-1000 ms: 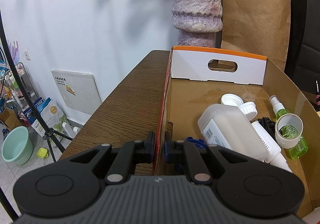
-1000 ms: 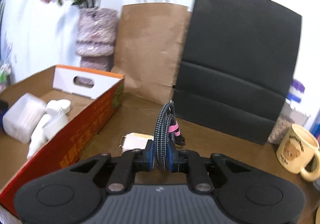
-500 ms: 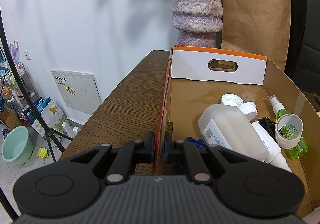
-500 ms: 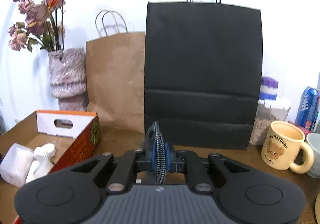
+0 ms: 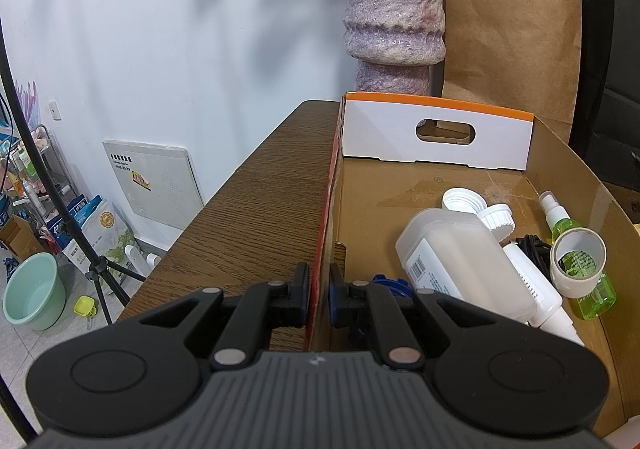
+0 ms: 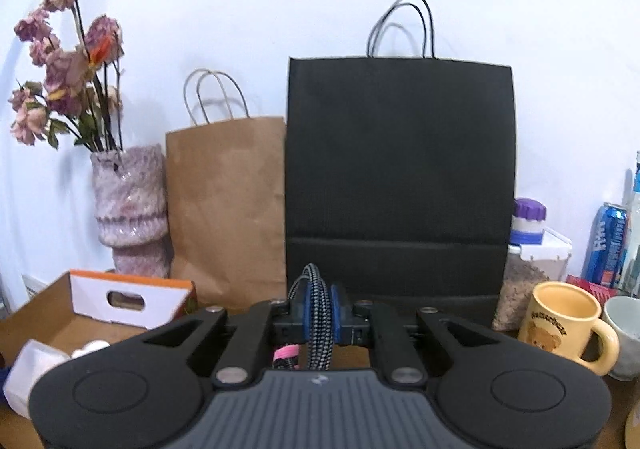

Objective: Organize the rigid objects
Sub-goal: 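Lift the braided cable with the right tool and drop it into the tray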

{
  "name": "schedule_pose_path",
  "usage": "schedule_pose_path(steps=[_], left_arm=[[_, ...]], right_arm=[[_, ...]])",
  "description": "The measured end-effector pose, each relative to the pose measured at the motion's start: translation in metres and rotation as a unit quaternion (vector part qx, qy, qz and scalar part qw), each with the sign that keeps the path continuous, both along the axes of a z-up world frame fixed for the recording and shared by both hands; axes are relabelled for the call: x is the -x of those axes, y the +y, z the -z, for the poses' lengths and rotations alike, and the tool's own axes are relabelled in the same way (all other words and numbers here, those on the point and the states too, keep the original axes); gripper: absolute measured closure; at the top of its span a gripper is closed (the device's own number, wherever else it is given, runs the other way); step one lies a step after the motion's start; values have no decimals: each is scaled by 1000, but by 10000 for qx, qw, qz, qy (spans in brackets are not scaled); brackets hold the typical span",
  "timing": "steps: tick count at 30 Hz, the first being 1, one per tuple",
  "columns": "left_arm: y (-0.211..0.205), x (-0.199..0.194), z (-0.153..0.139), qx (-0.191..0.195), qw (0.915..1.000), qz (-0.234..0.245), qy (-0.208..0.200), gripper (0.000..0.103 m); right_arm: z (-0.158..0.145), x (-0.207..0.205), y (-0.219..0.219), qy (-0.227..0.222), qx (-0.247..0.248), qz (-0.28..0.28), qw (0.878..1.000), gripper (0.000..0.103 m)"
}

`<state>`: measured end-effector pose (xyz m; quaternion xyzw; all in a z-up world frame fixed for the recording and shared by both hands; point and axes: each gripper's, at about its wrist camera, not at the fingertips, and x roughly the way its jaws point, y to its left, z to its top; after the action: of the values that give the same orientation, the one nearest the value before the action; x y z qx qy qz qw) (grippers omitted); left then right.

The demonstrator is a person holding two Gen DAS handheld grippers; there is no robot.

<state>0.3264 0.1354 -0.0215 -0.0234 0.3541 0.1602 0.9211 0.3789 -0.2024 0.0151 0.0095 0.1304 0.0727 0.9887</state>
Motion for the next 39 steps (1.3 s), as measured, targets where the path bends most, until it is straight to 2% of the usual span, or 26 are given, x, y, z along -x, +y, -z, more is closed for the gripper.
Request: schedule_pose_path(steps=[7,19,28,32,39], left_arm=[[1,0,0,2,10000,-1,-1,93],[0,0,0,-4,10000,1,0,93],[0,0,0,-1,10000,1,1,93],[0,0,0,-1,10000,0,1,93],[0,0,0,2,10000,-1,1,93]], right_arm=[[-17,-1,27,-278,-135,-243,9992,94],[-38,-1,95,-493,-467,-1233,9900,94],[-42,-2,137,-343,-610,-1801,9812,94],[-38,-4,155,-155,-651,-2103,9753,94],[-23,-10,176,264,-444,-2355,9705,94]])
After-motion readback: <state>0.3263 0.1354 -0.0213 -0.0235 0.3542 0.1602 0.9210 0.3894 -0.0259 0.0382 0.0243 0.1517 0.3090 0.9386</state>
